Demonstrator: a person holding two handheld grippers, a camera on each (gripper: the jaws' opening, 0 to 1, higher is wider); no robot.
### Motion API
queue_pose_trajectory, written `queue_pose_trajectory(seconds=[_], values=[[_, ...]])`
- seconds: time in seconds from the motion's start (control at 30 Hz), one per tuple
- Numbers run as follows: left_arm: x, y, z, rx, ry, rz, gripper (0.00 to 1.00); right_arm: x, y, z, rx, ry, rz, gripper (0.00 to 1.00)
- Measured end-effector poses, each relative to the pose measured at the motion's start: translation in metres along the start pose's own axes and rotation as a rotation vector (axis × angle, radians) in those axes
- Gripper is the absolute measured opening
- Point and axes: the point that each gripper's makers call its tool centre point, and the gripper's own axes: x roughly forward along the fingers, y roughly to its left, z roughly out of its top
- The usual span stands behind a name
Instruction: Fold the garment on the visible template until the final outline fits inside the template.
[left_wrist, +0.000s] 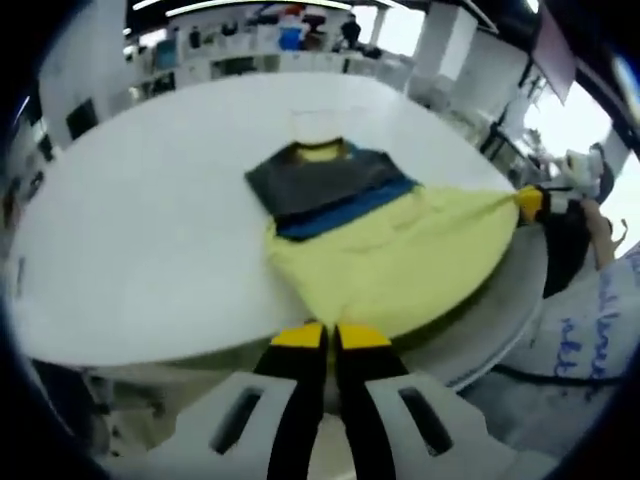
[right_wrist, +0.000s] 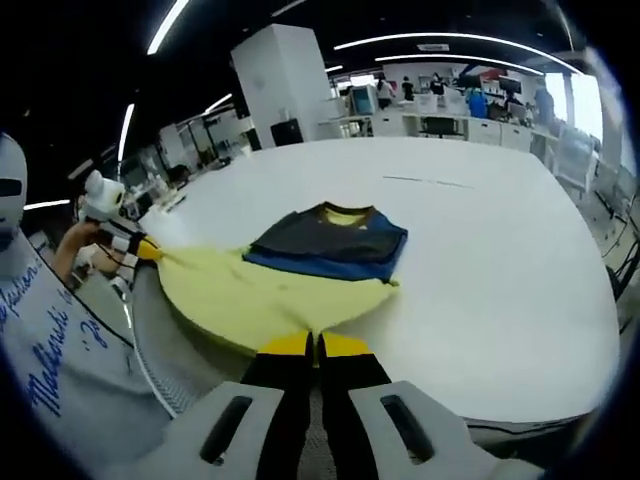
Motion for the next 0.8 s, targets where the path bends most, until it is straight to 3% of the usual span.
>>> queue_pose_trajectory(seconds=[0.2, 0.8], values=[[-0.012, -0.005, -0.005, 0.005, 0.002, 0.009, 0.0, -0.012, 0.006, 0.002, 0.01, -0.016, 0.025, 0.02], [-0.023, -0.022, -0.02, 0.049, 0.114, -0.031, 0.0, -0.026, 0.024, -0.016, -0.031, 0.101, 0.088, 0.02]])
